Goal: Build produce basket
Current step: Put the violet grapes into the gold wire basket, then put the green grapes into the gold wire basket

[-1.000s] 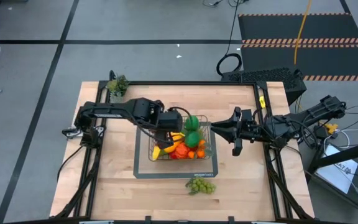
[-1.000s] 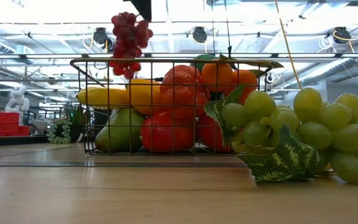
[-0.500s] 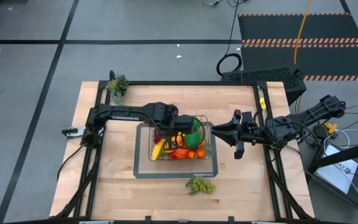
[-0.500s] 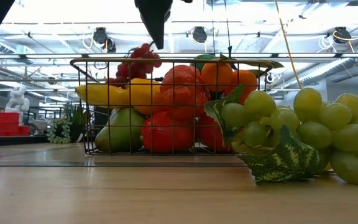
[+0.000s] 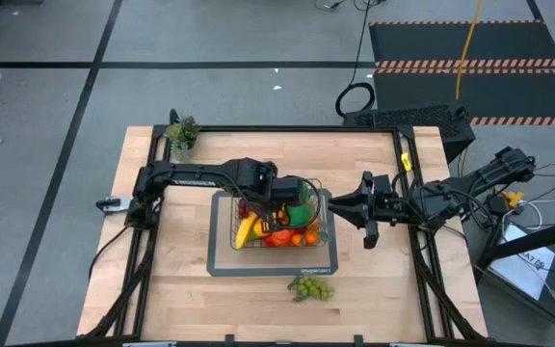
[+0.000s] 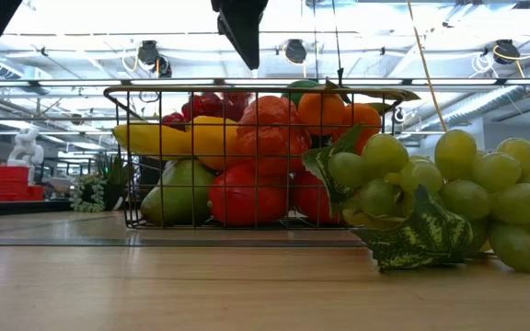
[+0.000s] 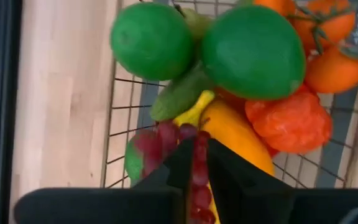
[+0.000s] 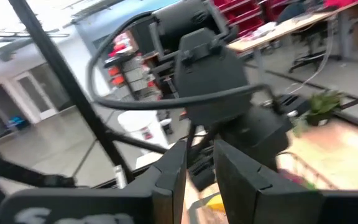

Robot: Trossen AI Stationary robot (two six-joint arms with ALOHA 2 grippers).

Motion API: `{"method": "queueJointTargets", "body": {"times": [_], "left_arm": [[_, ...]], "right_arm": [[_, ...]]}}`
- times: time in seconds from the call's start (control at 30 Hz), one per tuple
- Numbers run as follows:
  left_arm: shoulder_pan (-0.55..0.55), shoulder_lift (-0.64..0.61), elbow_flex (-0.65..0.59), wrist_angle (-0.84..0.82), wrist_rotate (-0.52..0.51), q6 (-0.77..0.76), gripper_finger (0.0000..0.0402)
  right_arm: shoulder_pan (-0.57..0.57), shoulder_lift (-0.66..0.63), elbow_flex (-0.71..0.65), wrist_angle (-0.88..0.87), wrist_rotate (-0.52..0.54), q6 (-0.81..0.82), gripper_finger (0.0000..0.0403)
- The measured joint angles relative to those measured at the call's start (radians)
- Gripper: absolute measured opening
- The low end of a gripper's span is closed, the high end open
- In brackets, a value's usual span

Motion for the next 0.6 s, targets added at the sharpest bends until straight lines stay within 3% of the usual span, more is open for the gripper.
{"method": "queueJointTargets", "body": {"times": [0.13, 0.4, 0.6], "left_arm": [[0.000, 0.000, 0.000, 0.025, -0.015, -0.033, 0.0076], [0.018, -0.002, 0.000, 0.076, -0.025, -0.182, 0.0171], [0.031, -0.054, 0.002, 0.079, 0.102, -0.357, 0.0199]], "right_arm": [[0.000, 0.000, 0.000, 0.000, -0.038, 0.042, 0.0075], [0.014, 0.000, 0.000, -0.013, -0.150, 0.139, 0.0075], [0.060, 0.000, 0.000, -0.056, -0.218, 0.311, 0.0075]]}}
